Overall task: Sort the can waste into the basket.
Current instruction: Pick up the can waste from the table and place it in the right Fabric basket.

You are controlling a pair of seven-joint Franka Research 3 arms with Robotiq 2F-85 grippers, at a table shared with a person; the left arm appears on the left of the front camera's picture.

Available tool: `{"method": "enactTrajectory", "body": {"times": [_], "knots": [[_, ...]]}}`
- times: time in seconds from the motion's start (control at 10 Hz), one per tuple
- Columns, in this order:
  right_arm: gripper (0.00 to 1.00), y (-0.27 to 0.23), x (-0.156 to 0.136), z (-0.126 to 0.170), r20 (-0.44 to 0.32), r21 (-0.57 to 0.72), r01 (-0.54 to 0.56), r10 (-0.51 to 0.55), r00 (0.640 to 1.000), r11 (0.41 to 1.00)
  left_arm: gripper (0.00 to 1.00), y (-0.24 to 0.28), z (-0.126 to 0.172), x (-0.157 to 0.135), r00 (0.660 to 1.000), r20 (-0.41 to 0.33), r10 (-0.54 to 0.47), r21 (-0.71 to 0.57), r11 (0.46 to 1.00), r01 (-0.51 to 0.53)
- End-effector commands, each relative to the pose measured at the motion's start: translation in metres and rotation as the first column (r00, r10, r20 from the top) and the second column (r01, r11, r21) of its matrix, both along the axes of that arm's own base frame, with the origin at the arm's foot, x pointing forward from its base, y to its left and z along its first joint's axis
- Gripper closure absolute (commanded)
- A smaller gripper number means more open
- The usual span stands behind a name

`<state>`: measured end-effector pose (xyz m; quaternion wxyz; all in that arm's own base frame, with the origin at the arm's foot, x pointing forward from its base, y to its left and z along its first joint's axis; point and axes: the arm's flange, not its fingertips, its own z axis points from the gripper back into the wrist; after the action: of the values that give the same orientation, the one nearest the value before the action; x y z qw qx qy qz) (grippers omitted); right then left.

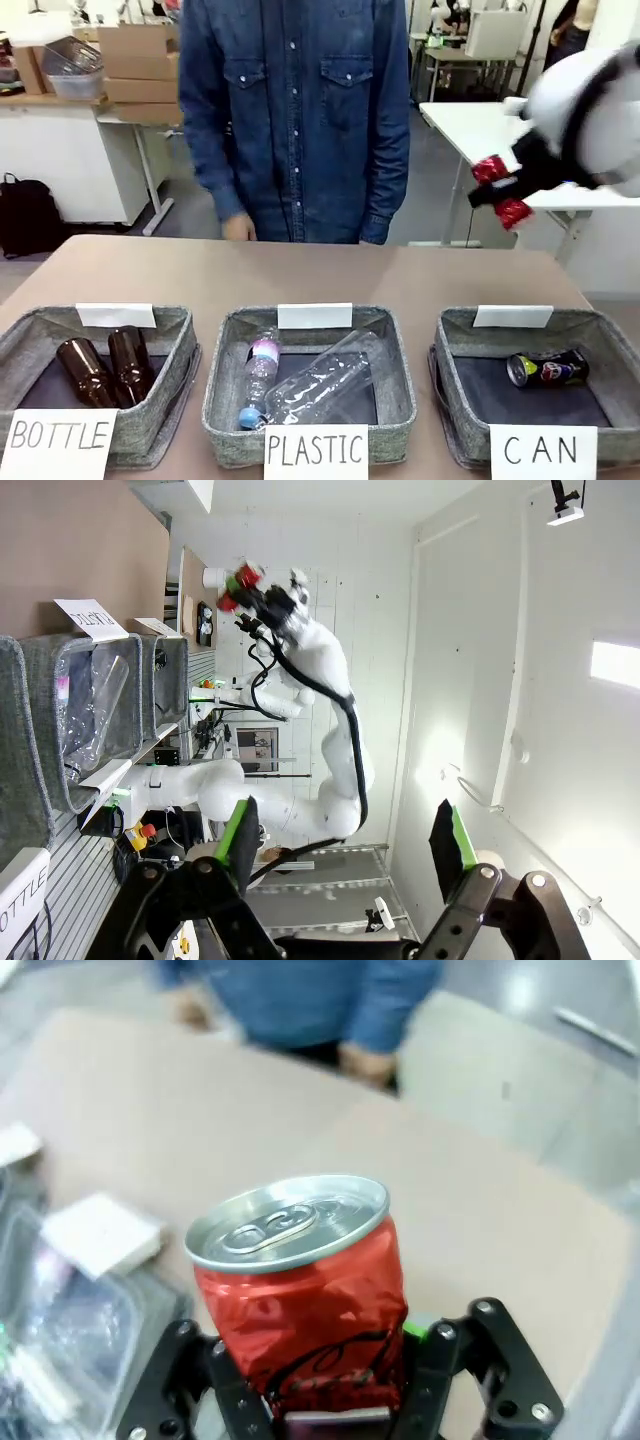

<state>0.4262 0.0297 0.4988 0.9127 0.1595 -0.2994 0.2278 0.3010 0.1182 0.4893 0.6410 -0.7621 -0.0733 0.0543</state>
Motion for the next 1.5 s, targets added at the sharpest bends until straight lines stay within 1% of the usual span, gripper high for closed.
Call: {"method": "enactTrajectory", "body": {"times": [0.0,0.1,0.2,0.3,0.4,0.5,0.6,0.8,1.0,1.1,1.2,1.3,1.4], "knots": [[1.00,-0.034,-0.090,0.017,-0.114,0.028,-0.212,0.214,0.970,0.977,0.10,0.000,0.003,-0.002,1.000,0.008,-0.003,-0.011,1.000,0.003],[1.00,-0.025,-0.118,0.016,-0.126,0.001,-0.239,0.237,0.963,0.971,0.10,0.000,0.003,-0.002,1.000,0.008,-0.003,-0.011,1.000,0.003],[1.00,-0.015,-0.141,0.005,-0.152,-0.039,-0.253,0.245,0.958,0.967,0.10,0.000,0.003,-0.002,1.000,0.008,-0.003,-0.011,1.000,0.003],[1.00,-0.006,-0.154,-0.009,-0.172,-0.079,-0.278,0.262,0.950,0.957,0.10,0.000,0.003,-0.002,1.000,0.008,-0.003,-0.011,1.000,0.003],[1.00,0.000,-0.162,-0.026,-0.138,-0.200,-0.340,0.317,0.938,0.919,0.10,0.000,0.003,-0.002,1.000,0.008,-0.003,-0.011,1.000,0.003],[1.00,0.004,-0.164,-0.040,-0.090,-0.308,-0.341,0.330,0.940,0.888,0.10,0.000,0.003,-0.002,1.000,0.008,-0.003,-0.011,1.000,0.003],[1.00,0.006,-0.164,-0.050,-0.084,-0.356,-0.435,0.435,0.896,0.827,0.10,0.000,0.003,-0.002,1.000,0.008,-0.003,-0.011,1.000,0.003],[1.00,0.022,-0.159,-0.065,-0.202,-0.365,-0.564,0.528,0.825,0.741,0.10,0.000,0.003,-0.002,1.000,0.008,-0.003,-0.011,1.000,0.003],[1.00,0.033,-0.156,-0.079,-0.331,-0.339,-0.657,0.569,0.753,0.673,0.10,0.000,0.003,-0.002,1.000,0.008,-0.003,-0.011,1.000,0.003],[1.00,0.034,-0.157,-0.084,-0.362,-0.348,-0.677,0.574,0.735,0.648,0.10,0.000,0.003,-0.002,1.000,0.008,-0.003,-0.011,1.000,0.003],[1.00,0.033,-0.160,-0.087,-0.361,-0.375,-0.681,0.578,0.732,0.629,0.10,0.000,0.003,-0.002,1.000,0.008,-0.003,-0.011,1.000,0.003],[1.00,0.031,-0.161,-0.088,-0.362,-0.381,-0.683,0.580,0.730,0.623,0.10,0.000,0.003,-0.002,1.000,0.008,-0.003,-0.011,1.000,0.003],[1.00,0.031,-0.162,-0.089,-0.358,-0.389,-0.674,0.571,0.738,0.628,0.10,0.000,0.003,-0.002,1.000,0.008,-0.003,-0.011,1.000,0.003]]}}
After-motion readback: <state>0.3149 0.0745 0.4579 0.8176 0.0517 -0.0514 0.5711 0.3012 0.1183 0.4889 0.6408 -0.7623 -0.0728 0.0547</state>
